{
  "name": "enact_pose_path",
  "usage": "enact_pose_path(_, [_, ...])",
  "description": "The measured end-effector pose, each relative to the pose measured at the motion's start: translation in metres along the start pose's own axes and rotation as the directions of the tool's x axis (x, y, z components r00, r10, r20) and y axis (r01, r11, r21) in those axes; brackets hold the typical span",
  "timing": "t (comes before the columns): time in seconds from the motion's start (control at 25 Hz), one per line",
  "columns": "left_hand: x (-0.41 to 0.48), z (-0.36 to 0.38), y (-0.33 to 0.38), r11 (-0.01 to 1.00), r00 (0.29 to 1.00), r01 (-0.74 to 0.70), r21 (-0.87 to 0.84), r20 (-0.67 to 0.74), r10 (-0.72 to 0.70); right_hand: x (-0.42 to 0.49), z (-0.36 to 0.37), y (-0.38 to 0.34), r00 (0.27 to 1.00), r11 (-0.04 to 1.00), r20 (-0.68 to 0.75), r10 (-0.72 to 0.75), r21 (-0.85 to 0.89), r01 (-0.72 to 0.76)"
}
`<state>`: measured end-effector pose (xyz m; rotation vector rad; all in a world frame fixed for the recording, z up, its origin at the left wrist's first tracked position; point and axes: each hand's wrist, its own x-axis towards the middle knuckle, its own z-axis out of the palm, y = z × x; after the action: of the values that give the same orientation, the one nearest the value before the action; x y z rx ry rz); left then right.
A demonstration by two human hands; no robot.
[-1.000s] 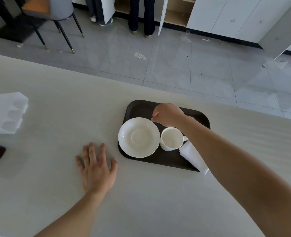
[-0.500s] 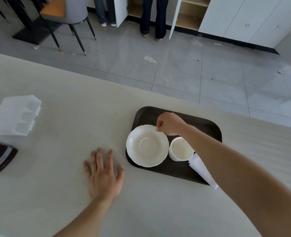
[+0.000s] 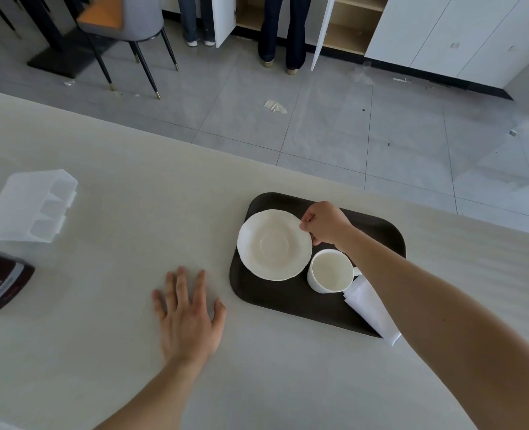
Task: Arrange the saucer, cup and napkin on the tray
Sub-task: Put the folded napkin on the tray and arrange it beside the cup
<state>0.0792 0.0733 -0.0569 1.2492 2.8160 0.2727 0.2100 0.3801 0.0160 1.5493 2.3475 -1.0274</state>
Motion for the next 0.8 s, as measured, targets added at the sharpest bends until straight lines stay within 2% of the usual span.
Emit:
enact_pose_path(0.2, [0.0, 0.0, 0.0, 1.0, 1.0, -0.007, 0.004, -0.002, 0.007, 0.001, 0.0, 0.011, 0.992, 0.984, -0.089, 0.09, 0.163, -0.074])
enact_pose_path(0.8, [0.001, 0.001, 0.0, 1.0, 1.0, -0.01, 0.014, -0.006, 0.01, 0.01, 0.0, 0.013, 0.976, 0.944, -0.116, 0.186, 0.298, -0.144])
